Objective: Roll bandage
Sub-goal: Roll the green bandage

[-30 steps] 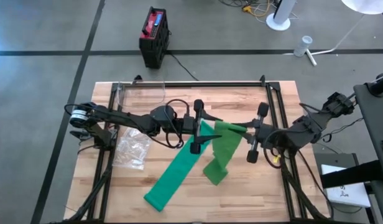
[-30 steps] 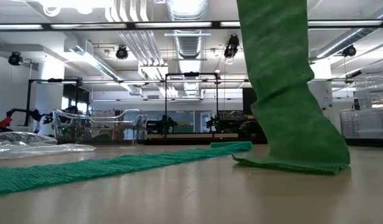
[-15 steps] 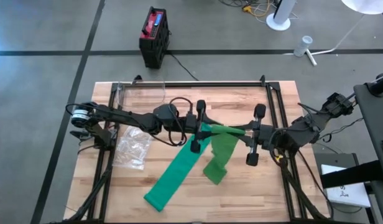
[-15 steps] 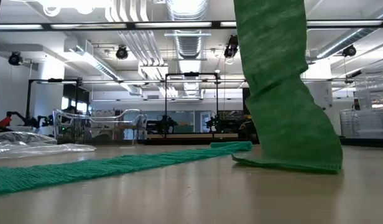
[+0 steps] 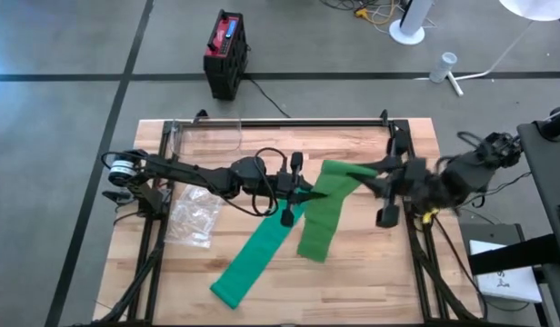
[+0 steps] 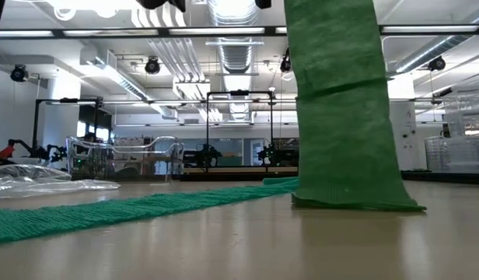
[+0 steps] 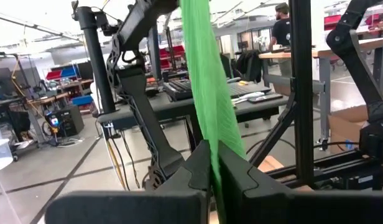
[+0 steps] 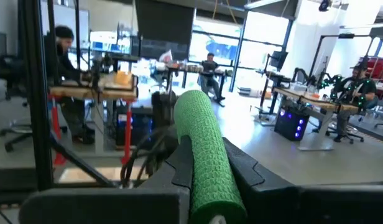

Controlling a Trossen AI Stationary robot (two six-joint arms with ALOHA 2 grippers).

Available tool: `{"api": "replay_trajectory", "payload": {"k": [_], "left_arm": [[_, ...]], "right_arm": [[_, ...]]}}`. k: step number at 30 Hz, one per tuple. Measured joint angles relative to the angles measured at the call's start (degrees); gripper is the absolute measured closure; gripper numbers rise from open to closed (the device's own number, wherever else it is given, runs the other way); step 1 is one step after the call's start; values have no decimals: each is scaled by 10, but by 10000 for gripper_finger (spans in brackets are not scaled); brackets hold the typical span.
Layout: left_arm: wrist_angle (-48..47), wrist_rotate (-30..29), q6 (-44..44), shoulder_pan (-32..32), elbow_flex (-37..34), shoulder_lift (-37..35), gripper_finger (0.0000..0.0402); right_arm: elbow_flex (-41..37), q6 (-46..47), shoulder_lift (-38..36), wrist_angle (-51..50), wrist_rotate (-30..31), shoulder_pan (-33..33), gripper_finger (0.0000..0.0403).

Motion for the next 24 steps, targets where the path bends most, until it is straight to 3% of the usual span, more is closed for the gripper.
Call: {"api": "replay_trajectory", "payload": {"k": [10, 16, 24], "left_arm": [[-5, -5, 8, 0, -2, 0, 401], [-17, -70, 30, 2, -1, 6, 401], [6, -71, 47, 3, 7, 26, 401]], "right_arm": [[83, 34, 0, -132, 16, 0, 368], [144, 53, -10, -140, 19, 0, 368], [96, 25, -8, -159, 19, 0, 368]]}}
